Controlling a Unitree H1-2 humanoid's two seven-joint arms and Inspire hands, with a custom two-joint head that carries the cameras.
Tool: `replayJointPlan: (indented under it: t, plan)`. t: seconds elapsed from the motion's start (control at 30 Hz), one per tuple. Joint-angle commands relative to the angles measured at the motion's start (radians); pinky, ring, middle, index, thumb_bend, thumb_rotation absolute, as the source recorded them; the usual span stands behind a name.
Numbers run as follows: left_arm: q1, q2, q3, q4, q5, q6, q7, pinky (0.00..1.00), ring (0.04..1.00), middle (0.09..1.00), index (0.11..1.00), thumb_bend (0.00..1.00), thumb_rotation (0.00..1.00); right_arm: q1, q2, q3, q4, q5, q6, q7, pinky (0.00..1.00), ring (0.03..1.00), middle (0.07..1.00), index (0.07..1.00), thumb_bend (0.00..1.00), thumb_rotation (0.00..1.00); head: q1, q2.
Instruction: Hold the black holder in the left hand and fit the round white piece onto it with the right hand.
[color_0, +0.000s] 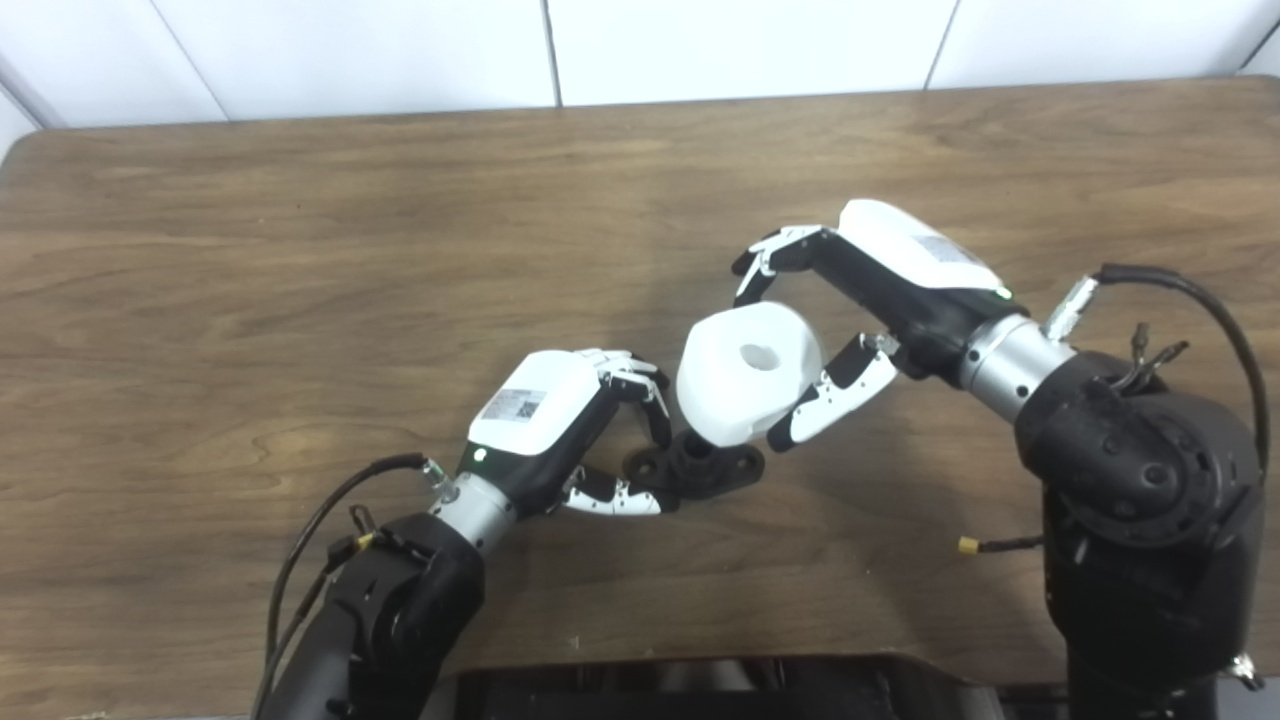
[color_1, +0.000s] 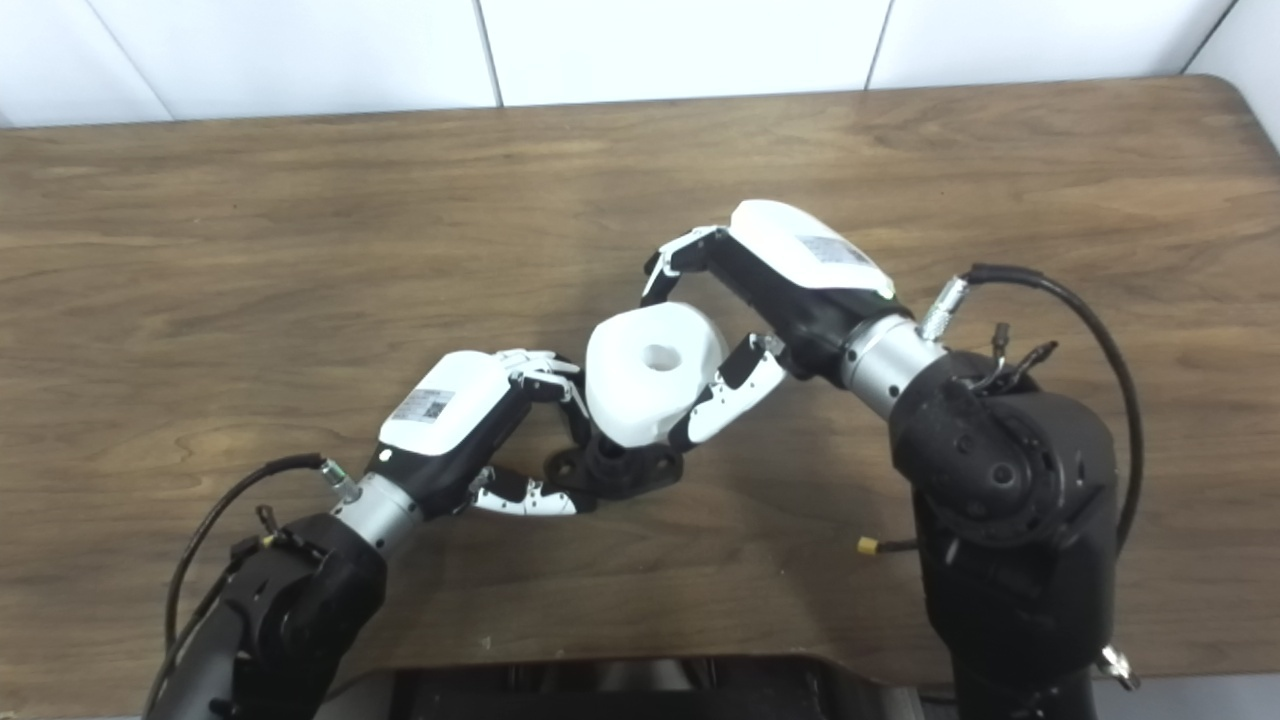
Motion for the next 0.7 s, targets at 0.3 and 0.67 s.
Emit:
replayJointPlan:
  t: [0.3, 0.67]
  plan:
    - [0.040, 0.031, 0.007, 0.049, 0.039, 0.067, -0.053, 0.86, 0.859, 0.792, 0.488, 0.52, 0.05, -0.005, 0.003, 0.027, 0.000, -0.004, -0.001, -0.030, 0.91, 0.910, 0.807, 0.483, 0.52, 0.13, 0.004, -0.001]
    - [0.040, 0.021, 0.006, 0.044, 0.045, 0.067, -0.048, 0.85, 0.858, 0.786, 0.488, 0.52, 0.05, 0.010, 0.001, 0.055, 0.021, 0.002, -0.009, -0.042, 0.90, 0.917, 0.818, 0.483, 0.52, 0.13, 0.010, 0.000]
